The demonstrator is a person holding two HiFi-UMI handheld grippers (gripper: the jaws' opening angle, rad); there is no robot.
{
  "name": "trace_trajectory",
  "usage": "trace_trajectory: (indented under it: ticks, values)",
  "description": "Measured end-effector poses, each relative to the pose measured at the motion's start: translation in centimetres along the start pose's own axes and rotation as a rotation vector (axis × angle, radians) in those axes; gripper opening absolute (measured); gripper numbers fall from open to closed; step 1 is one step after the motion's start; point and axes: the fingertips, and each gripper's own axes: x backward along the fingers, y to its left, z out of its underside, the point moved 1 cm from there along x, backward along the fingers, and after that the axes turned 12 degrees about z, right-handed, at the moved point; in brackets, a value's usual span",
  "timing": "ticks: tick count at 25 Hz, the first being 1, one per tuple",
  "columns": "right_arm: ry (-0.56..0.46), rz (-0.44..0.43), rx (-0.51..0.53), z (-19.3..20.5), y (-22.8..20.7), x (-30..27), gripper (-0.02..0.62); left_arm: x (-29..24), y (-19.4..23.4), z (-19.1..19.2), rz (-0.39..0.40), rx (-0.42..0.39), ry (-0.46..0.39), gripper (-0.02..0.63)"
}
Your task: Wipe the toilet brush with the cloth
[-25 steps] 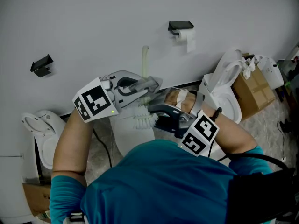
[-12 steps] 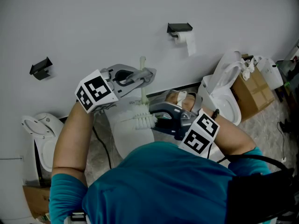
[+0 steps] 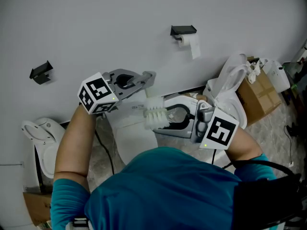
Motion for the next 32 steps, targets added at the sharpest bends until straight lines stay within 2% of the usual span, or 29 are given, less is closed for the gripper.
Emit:
trace_trajectory:
  ticks: [6, 11, 17, 24, 32]
  values:
    - [-0.076, -0.042, -0.128, -1.4, -0.8, 1.3, 0.140, -0.1, 0.0, 0.5, 0.025, 0.024, -0.010, 0.038]
    - [-0.187, -0.046, -0.263, -3.0, -1.5, 1.6, 0.140, 0.1, -0.4, 1.9, 0.039, 0.033, -0.002, 0.038]
    - [-0.310, -0.054, -0.399, -4.4, -4.4, 4.0, 0.140, -0.6, 0.0, 2.0, 0.052, 0.066, 0.010, 0.038]
    - [-0.426, -0.020, -0.498, -4.7, -5.8, 5.2, 0.140, -0.4, -0.9, 3.4, 0.054, 0.083, 0.004, 0.040]
    - [-0.601, 0.048, -0.714, -4.8, -9.7, 7.7, 0.138, -0.6, -1.2, 4.3, 0.070, 0.124, -0.016, 0.038]
